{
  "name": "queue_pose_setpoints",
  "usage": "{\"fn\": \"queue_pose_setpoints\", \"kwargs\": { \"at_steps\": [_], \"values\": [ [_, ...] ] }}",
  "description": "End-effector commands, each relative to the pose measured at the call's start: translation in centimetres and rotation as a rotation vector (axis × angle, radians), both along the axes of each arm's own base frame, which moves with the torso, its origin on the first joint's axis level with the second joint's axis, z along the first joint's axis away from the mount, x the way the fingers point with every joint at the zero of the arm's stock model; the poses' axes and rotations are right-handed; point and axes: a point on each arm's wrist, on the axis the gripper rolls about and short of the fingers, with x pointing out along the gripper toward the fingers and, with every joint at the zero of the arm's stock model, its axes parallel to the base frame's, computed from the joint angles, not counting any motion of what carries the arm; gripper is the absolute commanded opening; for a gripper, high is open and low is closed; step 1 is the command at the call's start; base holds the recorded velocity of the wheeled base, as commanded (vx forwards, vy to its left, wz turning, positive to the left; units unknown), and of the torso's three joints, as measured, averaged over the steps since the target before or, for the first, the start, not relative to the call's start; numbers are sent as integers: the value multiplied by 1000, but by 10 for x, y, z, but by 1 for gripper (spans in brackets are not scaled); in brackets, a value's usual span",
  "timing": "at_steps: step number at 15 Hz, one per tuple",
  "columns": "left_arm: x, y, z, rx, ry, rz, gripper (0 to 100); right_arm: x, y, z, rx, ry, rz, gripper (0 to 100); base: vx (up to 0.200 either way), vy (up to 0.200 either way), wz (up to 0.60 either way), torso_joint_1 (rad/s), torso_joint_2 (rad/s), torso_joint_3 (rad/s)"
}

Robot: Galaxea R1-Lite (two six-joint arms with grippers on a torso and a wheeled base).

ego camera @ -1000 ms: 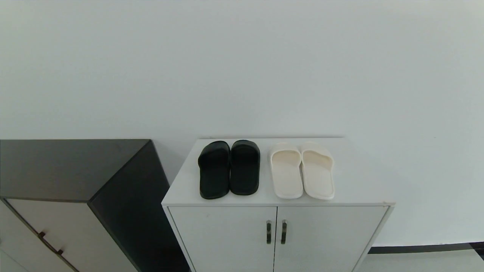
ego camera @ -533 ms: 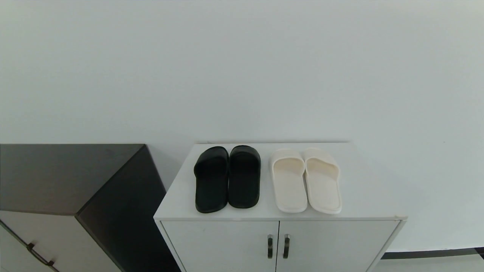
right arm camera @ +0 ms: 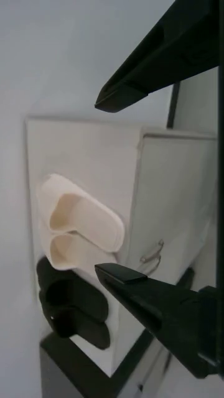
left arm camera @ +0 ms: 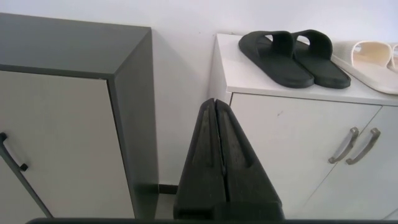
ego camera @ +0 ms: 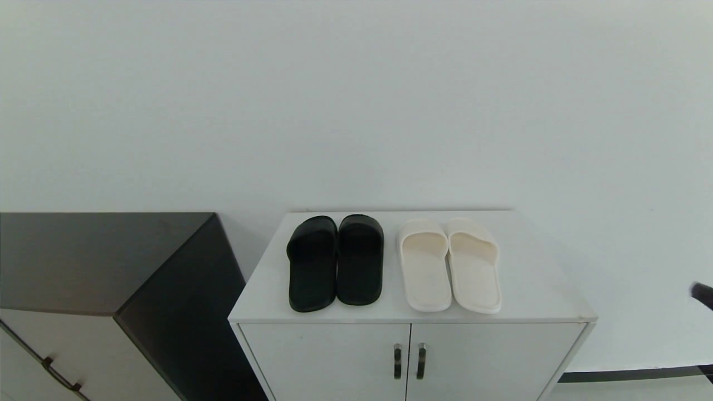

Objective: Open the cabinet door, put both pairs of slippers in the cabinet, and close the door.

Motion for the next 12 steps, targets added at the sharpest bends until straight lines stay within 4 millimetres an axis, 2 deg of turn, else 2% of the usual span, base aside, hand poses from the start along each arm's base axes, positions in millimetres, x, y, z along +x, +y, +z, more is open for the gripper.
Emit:
{"fn": "queue_pose_setpoints", "kwargs": {
  "at_steps": [1,2,4,7,10,12],
  "values": [
    [0,0,0,0,-1,0,0,87,89,0,-7,143,91,100,0,0,0,0,0,0],
    [0,0,0,0,-1,-2,0,102,108,5,-16,137,84,100,0,0,0,0,0,0],
    [0,0,0,0,-1,-2,0,124,133,6,-32,128,28,100,0,0,0,0,0,0],
    [0,0,0,3,-1,-9,0,144,178,-8,-38,142,-48,100,0,0,0,0,0,0],
    [0,0,0,2,-1,-11,0,155,198,-22,-57,158,-61,100,0,0,0,0,0,0],
    [0,0,0,2,-1,-9,0,166,209,-40,-92,160,-117,100,0,0,0,0,0,0]
  ]
}}
